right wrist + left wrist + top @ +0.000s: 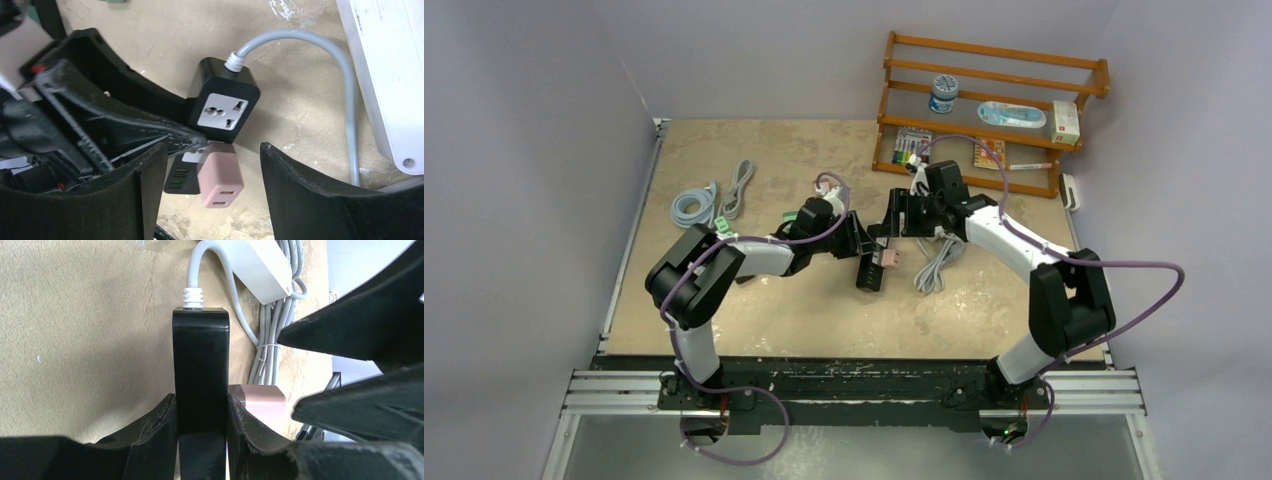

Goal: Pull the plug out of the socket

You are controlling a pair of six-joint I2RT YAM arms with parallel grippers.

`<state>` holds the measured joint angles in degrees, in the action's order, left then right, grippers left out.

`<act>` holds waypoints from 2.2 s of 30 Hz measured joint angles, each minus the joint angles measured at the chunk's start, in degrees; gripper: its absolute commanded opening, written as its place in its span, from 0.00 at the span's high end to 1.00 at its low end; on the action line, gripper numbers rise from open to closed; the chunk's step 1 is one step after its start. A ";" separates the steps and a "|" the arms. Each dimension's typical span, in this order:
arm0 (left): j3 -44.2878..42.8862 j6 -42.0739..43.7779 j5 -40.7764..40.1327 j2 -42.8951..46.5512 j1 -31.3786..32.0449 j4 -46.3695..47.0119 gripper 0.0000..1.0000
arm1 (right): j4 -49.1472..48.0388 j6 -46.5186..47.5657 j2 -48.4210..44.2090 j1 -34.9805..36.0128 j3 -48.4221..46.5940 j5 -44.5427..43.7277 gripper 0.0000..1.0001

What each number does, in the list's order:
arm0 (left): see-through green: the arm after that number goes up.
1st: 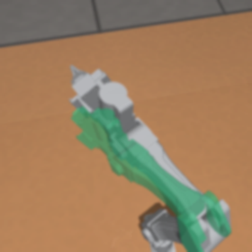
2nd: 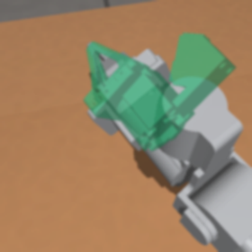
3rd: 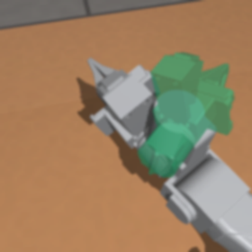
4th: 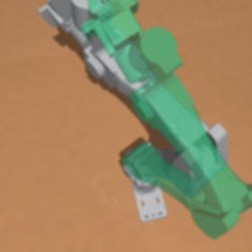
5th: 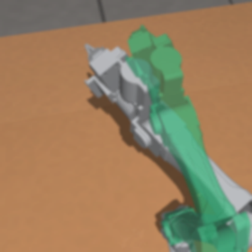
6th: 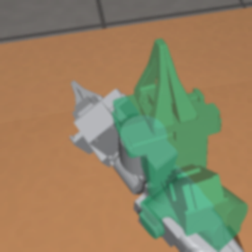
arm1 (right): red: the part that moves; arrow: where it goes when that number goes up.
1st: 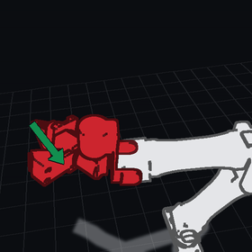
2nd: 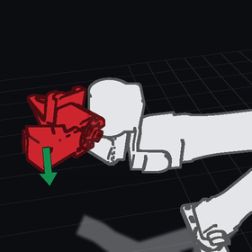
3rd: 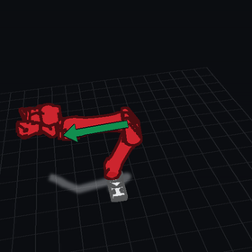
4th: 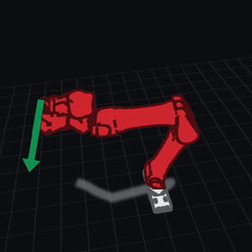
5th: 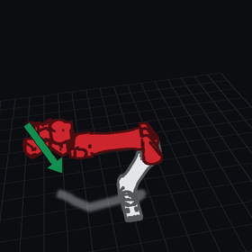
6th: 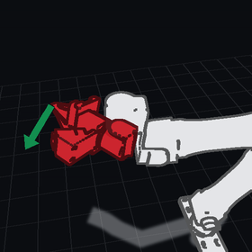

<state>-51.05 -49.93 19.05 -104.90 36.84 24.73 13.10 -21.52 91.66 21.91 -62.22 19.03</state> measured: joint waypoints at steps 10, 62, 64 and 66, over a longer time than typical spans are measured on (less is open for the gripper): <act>-0.66 0.02 0.00 -0.68 0.00 -0.31 1.00 | -2.01 -1.44 -2.12 0.00 5.62 1.62 0.35; -2.51 1.03 -2.80 -1.62 0.35 -1.44 1.00 | -9.03 2.73 -13.18 -1.64 11.26 6.45 1.00; -2.89 1.05 -2.82 -1.77 0.33 -1.84 1.00 | -8.31 3.23 -12.15 -1.18 9.75 0.79 1.00; -3.28 1.07 -2.91 -1.99 0.33 -1.97 1.00 | -7.41 3.39 -13.29 -1.36 10.54 -2.10 1.00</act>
<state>-54.33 -48.86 16.14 -106.89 37.17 22.76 5.69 -18.13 78.37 20.56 -51.68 16.93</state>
